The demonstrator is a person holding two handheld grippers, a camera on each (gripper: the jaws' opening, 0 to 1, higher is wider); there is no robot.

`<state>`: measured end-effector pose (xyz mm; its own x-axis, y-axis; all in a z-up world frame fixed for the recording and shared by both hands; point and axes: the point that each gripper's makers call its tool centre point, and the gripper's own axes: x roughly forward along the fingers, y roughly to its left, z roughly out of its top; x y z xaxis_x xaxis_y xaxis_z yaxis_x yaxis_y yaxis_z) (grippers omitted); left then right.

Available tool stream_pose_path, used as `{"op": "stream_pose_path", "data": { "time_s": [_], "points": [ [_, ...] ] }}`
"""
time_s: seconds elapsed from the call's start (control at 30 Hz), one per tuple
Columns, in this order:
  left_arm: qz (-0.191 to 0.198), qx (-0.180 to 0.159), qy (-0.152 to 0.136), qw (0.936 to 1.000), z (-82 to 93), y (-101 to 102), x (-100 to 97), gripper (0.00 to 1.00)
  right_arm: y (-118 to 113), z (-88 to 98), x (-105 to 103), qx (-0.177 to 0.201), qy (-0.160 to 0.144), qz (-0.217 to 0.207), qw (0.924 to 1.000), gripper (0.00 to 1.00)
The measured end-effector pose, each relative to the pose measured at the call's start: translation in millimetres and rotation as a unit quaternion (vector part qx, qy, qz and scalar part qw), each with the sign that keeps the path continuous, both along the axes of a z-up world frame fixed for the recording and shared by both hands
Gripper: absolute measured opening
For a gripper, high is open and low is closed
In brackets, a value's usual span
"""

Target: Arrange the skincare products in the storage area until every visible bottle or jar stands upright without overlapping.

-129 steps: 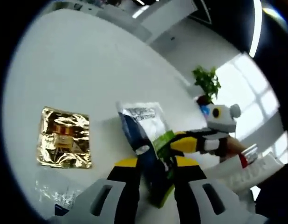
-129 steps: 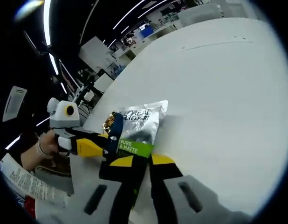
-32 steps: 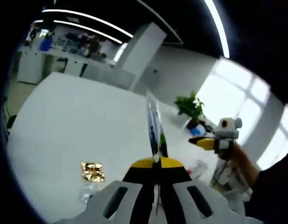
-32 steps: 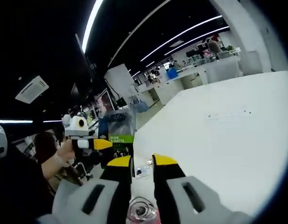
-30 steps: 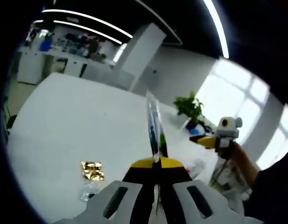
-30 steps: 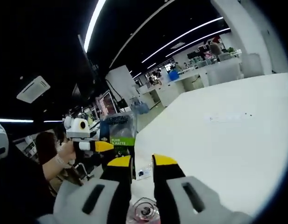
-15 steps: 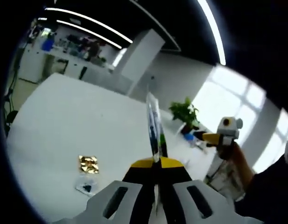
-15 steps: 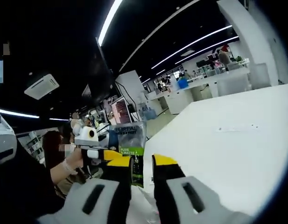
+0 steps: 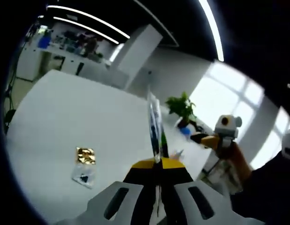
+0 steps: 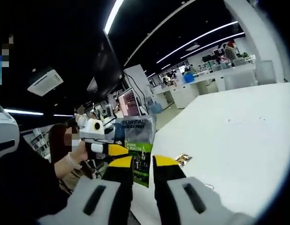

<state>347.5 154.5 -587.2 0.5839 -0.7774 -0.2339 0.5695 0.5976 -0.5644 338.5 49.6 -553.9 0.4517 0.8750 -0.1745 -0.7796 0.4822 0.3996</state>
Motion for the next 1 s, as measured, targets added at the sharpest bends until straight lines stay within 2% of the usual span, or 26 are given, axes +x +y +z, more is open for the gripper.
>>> {"op": "stream_pose_path", "data": {
  "time_s": [0.17, 0.3, 0.5, 0.7, 0.8, 1.0],
  "points": [
    [-0.003, 0.005, 0.016, 0.9998, -10.9, 2, -8.1, 0.00, 8, -11.9, -12, 0.004, 0.018, 0.009, 0.9998, 0.16],
    [-0.006, 0.004, 0.023, 0.9997, -16.5, 1, -13.5, 0.00, 17, -31.5, -27, 0.002, 0.048, 0.028, 0.9985, 0.16],
    [-0.013, 0.006, 0.037, 0.9992, -25.5, 0, -25.3, 0.00, 26, -54.7, -48, -0.013, 0.065, 0.042, 0.9969, 0.20],
    [-0.020, 0.007, 0.050, 0.9985, -33.8, -1, -37.6, 0.00, 26, -82.8, -67, -0.018, 0.103, 0.039, 0.9938, 0.21],
    [-0.034, 0.007, 0.058, 0.9977, -37.1, -4, -45.2, 0.00, 24, -92.8, -70, -0.010, 0.122, 0.030, 0.9921, 0.21],
    [-0.055, 0.000, 0.071, 0.9960, -41.2, -12, -55.8, 0.00, 28, -103.7, -77, -0.004, 0.137, 0.035, 0.9899, 0.22]
  ]
}}
